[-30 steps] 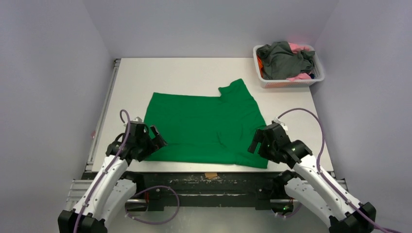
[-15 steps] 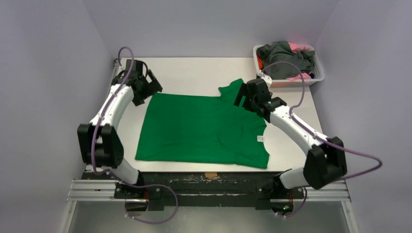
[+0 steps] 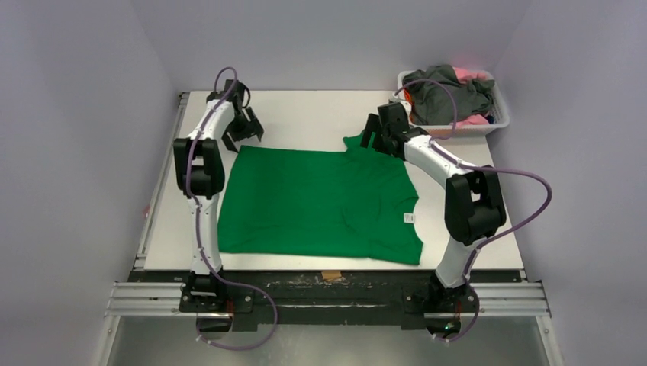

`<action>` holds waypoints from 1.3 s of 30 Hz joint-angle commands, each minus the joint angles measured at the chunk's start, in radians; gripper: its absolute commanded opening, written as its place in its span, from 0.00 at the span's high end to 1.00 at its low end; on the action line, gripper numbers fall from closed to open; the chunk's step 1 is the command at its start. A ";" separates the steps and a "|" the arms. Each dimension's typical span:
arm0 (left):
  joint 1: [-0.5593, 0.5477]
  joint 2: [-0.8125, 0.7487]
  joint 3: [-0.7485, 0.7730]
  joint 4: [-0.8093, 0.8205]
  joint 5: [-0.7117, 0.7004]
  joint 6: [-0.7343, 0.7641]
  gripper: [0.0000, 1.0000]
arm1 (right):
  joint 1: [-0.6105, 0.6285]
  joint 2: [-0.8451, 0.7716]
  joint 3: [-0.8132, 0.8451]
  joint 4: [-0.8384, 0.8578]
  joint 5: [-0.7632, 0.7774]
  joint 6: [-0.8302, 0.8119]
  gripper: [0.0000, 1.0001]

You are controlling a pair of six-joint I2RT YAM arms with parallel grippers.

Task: Fold and stack the t-shirts
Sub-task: Grab the side of the flattened tshirt furthest away from the robot with both arms

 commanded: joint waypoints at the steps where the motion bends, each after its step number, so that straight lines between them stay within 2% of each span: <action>1: 0.016 0.003 0.079 -0.091 -0.057 0.018 0.16 | -0.017 -0.013 0.013 0.047 -0.033 -0.009 0.12; 6: 0.014 0.091 0.176 -0.221 -0.083 -0.006 0.24 | -0.025 -0.017 -0.012 0.064 -0.059 0.001 0.12; 8: 0.018 0.123 0.212 -0.259 -0.069 -0.008 0.21 | -0.027 -0.022 -0.019 0.061 -0.061 -0.002 0.13; 13: 0.021 0.141 0.242 -0.272 -0.079 -0.031 0.23 | -0.032 -0.050 -0.058 0.070 -0.060 -0.005 0.13; 18: 0.032 0.163 0.261 -0.273 -0.003 -0.049 0.26 | -0.035 -0.060 -0.086 0.094 -0.081 0.008 0.14; 20: 0.031 0.153 0.241 -0.260 -0.004 -0.059 0.31 | -0.036 -0.060 -0.093 0.103 -0.099 0.014 0.14; 28: 0.031 0.140 0.215 -0.238 0.003 -0.044 0.67 | -0.038 -0.072 -0.096 0.098 -0.094 0.006 0.15; 34: 0.029 0.139 0.216 -0.234 0.005 -0.040 1.00 | -0.038 -0.039 -0.062 0.098 -0.077 -0.025 0.16; 39: 0.029 0.134 0.207 -0.224 0.010 -0.029 1.00 | -0.038 0.102 0.101 0.087 -0.034 -0.109 0.18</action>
